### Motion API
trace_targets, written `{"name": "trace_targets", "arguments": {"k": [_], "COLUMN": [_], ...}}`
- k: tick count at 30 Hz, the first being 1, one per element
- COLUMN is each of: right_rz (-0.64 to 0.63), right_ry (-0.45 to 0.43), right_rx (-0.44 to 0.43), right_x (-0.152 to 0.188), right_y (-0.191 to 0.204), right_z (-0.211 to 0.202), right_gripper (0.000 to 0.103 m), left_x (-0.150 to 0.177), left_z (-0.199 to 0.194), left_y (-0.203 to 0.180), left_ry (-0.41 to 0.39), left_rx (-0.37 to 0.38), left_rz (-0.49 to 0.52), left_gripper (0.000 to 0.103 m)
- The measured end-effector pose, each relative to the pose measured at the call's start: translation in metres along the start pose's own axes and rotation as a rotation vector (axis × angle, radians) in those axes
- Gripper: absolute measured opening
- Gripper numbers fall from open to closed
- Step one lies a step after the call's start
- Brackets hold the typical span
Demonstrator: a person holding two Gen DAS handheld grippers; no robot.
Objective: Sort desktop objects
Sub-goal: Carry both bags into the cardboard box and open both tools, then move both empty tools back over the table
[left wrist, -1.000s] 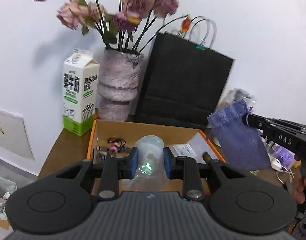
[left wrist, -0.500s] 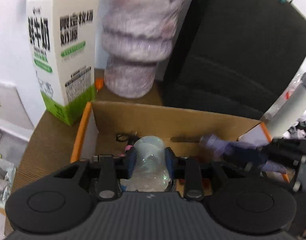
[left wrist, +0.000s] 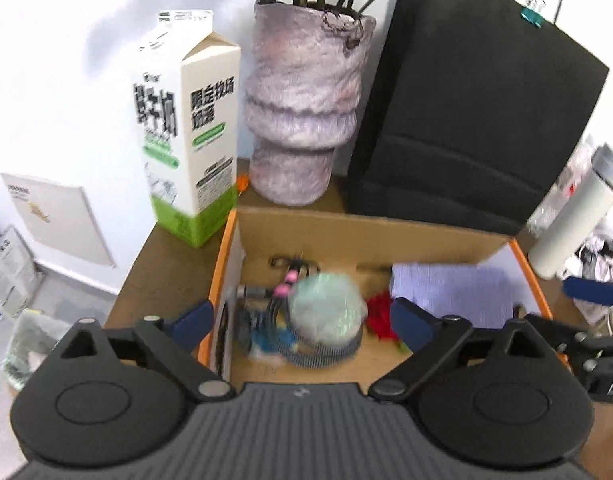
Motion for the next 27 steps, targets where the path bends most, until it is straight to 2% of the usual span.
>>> {"name": "trace_targets", "arguments": {"k": [3,7,9,13,16,18,25,27], "right_rz": [0.01,0.011,0.024,0.08,0.108,0.114,0.178,0.194], "right_ry": [0.004,-0.046,-0.064,-0.114,-0.166,-0.194,-0.222,-0.242], "right_rx": [0.055,0.116,0.117,0.125,0.104,0.083,0.087,0.084], "right_x": [0.011,0.035,0.05,0.085,0.124,0.154,0.244,0.262], "right_y": [0.0,0.009,0.013,0.03,0.052,0.069,0.114,0.125], "right_z": [-0.017,-0.05,-0.063,-0.086,-0.104,-0.115,-0.147,-0.155], "right_gripper": [0.078,0.084,0.084,0.085,0.087,0.088,0.088,0.088], "left_x": [0.014,0.041,0.058,0.095,0.136,0.169,0.263,0.284], "left_z": [-0.021,-0.048,-0.06,-0.09,-0.113,-0.126,-0.145,-0.151], "left_y": [-0.001,-0.005,-0.006,-0.002,0.008,0.018,0.049,0.054], "left_ry": [-0.006,-0.047,-0.063,-0.161,-0.232,-0.277,-0.263,-0.234], "left_rx": [-0.02,-0.041,-0.057,-0.098,-0.085,-0.11,-0.168,-0.14], "left_rz": [0.023,0.077,0.093,0.095,0.072,0.062,0.015,-0.018], "left_gripper": [0.102,0.103,0.103,0.103,0.103,0.103,0.103,0.103]}}
Point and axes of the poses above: each gripper's, at about its wrist camera, not at the fingertips, and z roughly the way its jaws point, y to its left, x to its underside, the point moved 9 cm from there along z, roughly the way its jaws point, and after that the axes turned 11 degrees about -x, right-handed, at the moved point
